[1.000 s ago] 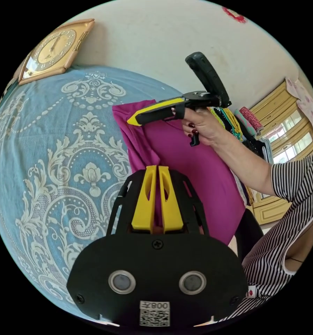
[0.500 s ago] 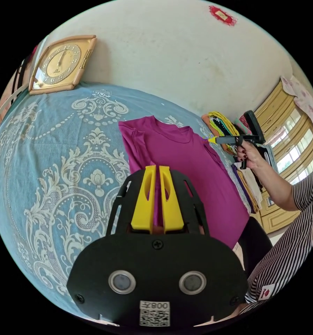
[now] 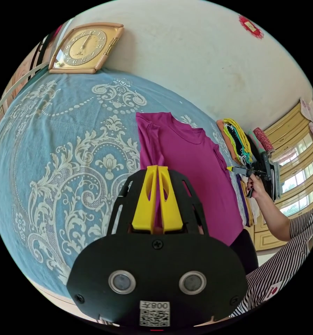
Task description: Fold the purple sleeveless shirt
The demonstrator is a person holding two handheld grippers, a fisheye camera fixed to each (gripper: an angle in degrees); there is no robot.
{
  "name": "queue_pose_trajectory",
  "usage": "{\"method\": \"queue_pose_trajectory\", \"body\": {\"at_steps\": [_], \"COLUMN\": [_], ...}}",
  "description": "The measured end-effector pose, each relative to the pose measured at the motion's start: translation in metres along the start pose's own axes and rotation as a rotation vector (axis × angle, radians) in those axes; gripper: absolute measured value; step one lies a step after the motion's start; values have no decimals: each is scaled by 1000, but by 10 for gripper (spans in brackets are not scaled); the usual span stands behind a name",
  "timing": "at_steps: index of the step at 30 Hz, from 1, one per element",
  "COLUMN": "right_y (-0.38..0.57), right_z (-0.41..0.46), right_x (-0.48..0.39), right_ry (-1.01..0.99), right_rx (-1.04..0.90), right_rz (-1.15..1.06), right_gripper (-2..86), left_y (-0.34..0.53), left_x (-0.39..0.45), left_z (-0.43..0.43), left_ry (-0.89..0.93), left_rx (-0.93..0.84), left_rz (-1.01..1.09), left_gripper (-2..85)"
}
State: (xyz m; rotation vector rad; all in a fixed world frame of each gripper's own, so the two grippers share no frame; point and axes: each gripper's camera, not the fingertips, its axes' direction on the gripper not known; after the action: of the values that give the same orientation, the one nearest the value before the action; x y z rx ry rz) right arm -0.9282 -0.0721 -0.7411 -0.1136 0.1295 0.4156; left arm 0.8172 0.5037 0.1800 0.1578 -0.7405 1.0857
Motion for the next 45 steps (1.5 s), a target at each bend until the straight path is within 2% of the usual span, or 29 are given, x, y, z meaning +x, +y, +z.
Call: {"method": "queue_pose_trajectory", "body": {"at_steps": [7, 15, 17, 21, 30, 36, 45], "right_y": [41, 83, 92, 109, 144, 165, 198], "right_z": [-41, -70, -70, -77, -106, -123, -162], "right_x": [56, 76, 80, 77, 70, 67, 69], "right_ry": [-8, -7, -55, -29, -15, 5, -21], "right_rx": [60, 83, 63, 73, 77, 85, 130], "right_rz": [113, 81, 60, 26, -89, -134, -142], "right_gripper": [0, 0, 1, 3, 4, 3, 1], "left_y": [2, -43, -56, -88, -127, -131, -125], "left_x": [38, 152, 171, 202, 256, 266, 260], "left_z": [36, 157, 182, 243, 345, 359, 362], "left_ry": [91, 369, 401, 520, 501, 477, 481], "left_rx": [-47, -206, -217, -263, -402, -371, -327], "left_rz": [68, 286, 293, 246, 225, 222, 164], "left_gripper": [9, 30, 34, 50, 50, 11, 4]}}
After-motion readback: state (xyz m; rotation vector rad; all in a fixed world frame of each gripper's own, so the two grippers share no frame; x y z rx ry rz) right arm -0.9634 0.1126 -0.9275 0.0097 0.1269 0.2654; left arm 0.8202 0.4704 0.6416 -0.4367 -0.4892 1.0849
